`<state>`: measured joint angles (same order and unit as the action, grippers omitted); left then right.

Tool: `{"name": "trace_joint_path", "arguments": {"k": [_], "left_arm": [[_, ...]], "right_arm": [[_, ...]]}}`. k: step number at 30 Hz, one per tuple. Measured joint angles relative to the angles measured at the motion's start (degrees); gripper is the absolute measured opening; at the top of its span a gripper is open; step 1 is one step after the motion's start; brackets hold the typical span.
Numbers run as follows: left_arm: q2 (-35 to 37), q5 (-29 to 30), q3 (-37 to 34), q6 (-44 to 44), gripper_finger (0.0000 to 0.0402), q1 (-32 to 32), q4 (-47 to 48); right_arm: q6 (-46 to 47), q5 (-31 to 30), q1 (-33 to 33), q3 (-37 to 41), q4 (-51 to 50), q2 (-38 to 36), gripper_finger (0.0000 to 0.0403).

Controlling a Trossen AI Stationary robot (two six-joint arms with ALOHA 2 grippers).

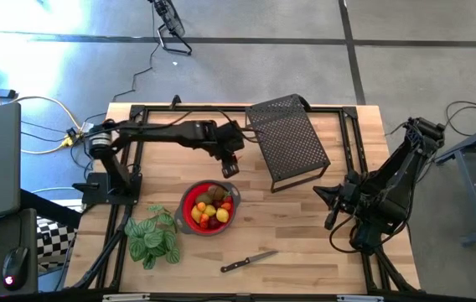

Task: Pick & Place Fruit
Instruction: Put the orange pear into the strainer bowl

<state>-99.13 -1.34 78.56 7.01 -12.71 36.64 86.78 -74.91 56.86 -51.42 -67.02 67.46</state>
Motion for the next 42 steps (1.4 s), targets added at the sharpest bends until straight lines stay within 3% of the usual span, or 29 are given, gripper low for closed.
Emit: {"name": "trace_joint_path", "arguments": {"k": [9,16,21,28,42], "left_arm": [[8.5,-8.5,0.0,-7.2,0.0136,1.4,9.1],[11.3,-10.0,0.0,-10.2,0.0136,5.5,13.2],[11.4,-12.9,-3.3,-9.8,0.0136,9.8,11.4],[11.3,-16.1,-11.1,-6.3,0.0136,16.4,0.5],[11.1,-16.5,-18.0,-3.8,0.0136,21.0,1.6]], "right_arm": [[0.0,-1.0,0.0,0.0,0.9,0.0,0.0003],[0.0,-2.4,0.0,0.0,1.8,0.2,0.0003],[0.0,-3.7,0.0,0.0,3.1,0.5,0.0003],[0.0,-5.4,0.0,0.0,5.0,0.5,0.0003],[-0.1,-8.5,0.0,0.0,6.9,0.5,0.0003]]}}
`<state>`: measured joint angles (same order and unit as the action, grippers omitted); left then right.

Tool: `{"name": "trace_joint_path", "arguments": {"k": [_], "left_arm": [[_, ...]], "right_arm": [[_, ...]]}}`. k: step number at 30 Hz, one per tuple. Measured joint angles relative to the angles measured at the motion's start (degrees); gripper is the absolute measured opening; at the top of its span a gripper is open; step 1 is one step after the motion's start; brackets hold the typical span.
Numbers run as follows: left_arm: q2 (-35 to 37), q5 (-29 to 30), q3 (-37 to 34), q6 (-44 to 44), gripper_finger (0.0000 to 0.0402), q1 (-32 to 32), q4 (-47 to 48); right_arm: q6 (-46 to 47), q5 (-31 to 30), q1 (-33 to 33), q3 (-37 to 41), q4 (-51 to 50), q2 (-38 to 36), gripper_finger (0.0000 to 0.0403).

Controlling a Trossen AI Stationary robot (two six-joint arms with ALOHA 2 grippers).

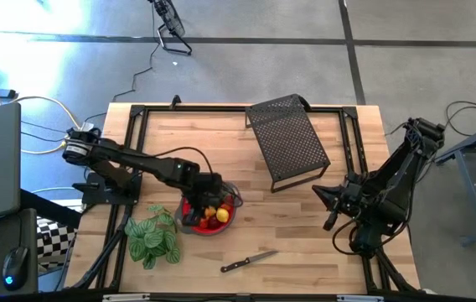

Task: Pick & Place Fruit
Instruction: Put the orange pear into the strainer bowl, then adjust the shelf

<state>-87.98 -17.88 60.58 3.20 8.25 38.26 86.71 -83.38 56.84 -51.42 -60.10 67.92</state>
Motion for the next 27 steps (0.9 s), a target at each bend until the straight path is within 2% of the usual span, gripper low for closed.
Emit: {"name": "trace_joint_path", "arguments": {"k": [11,23,27], "left_arm": [[-0.1,2.5,-0.1,-0.2,0.0142,0.0,-1.4],[-0.1,4.6,-0.1,0.1,0.024,0.0,-2.2],[-0.1,4.7,0.5,1.0,0.0253,0.0,-4.5]], "right_arm": [[0.0,4.4,0.0,0.0,1.9,0.0,0.0003],[-4.5,4.2,0.0,0.0,2.1,0.0,0.0003],[-4.5,4.2,0.0,0.0,2.1,0.0,0.0003]]}}
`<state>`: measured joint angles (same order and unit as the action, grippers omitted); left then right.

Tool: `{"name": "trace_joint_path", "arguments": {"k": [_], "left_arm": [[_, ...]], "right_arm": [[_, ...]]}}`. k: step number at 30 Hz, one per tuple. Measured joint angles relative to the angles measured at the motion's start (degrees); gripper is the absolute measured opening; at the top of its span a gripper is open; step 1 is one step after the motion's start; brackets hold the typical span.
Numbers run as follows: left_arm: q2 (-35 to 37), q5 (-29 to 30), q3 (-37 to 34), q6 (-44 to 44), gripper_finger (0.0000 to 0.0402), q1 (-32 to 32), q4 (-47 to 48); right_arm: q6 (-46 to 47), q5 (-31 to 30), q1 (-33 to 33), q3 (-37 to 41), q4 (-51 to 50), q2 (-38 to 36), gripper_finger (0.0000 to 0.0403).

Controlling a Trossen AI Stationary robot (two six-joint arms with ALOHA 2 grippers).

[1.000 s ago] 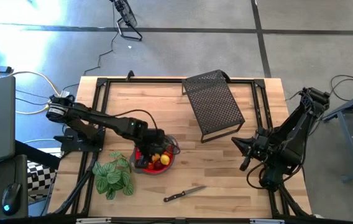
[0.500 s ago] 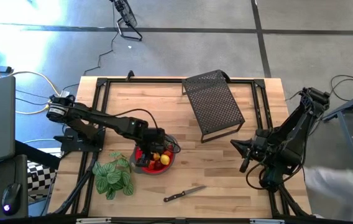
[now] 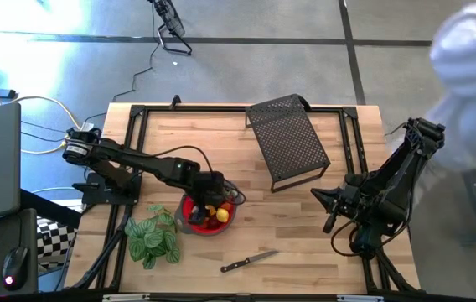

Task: Pick & Place Fruit
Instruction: Adjust the shelf

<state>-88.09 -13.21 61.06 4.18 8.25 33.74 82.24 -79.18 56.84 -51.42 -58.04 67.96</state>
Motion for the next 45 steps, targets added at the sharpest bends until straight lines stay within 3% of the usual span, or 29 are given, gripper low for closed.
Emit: {"name": "trace_joint_path", "arguments": {"k": [3,7,21,25,37,45], "left_arm": [[0.0,-0.3,0.0,3.6,0.0248,0.4,-5.7],[0.0,-0.7,0.1,0.3,0.0223,1.9,-9.4],[9.6,5.5,-1.0,-6.9,0.0017,0.6,-3.5],[14.7,6.4,-5.1,-4.0,0.001,0.8,-3.1],[39.0,13.7,-15.2,3.6,0.0015,0.9,-5.2],[52.2,19.9,-19.2,6.3,0.0015,0.8,-2.4]], "right_arm": [[0.0,0.0,0.0,0.0,0.0,0.0,0.0003],[0.0,-0.4,0.0,0.0,0.0,0.0,0.0003],[1.9,-1.5,-0.3,0.0,1.4,0.0,0.0003],[0.0,1.0,-3.9,0.0,4.9,1.0,0.0003],[-21.9,25.7,-20.8,0.0,26.6,5.3,0.0003],[-22.7,43.5,-32.1,0.0,23.6,7.6,0.0003]]}}
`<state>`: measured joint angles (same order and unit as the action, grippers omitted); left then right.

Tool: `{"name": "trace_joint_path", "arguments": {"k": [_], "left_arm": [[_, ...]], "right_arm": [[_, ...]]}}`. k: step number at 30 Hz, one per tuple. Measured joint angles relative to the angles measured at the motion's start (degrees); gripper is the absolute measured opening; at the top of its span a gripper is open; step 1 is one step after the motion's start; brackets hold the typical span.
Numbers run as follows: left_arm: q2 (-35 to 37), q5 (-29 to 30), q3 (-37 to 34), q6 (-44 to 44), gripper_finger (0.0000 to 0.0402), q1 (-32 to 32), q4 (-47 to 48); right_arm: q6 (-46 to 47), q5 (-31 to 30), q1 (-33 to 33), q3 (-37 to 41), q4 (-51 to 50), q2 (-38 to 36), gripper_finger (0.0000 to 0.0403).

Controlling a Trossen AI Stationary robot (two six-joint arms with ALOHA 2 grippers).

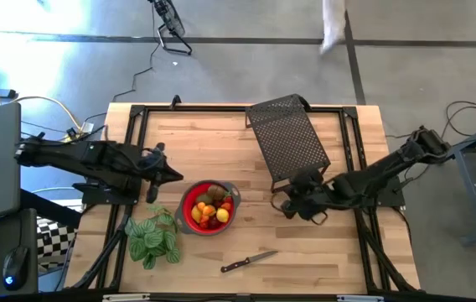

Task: Pick & Place Fruit
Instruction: Adjust the shelf

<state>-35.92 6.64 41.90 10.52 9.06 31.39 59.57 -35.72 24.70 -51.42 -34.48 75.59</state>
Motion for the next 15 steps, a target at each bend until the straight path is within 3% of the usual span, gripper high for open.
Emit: {"name": "trace_joint_path", "arguments": {"k": [5,9,15], "left_arm": [[3.5,2.3,-0.2,1.9,0.0015,0.0,0.6],[4.0,2.5,-0.2,1.5,0.0015,0.0,0.1],[3.5,2.5,-0.2,1.4,0.0015,0.0,0.4]], "right_arm": [[-2.9,8.2,-6.8,0.0,-0.5,2.7,0.0003],[-7.4,11.0,-11.2,0.0,1.4,5.3,0.0003],[-18.9,14.0,-17.0,-0.1,13.0,9.3,0.0003]]}}
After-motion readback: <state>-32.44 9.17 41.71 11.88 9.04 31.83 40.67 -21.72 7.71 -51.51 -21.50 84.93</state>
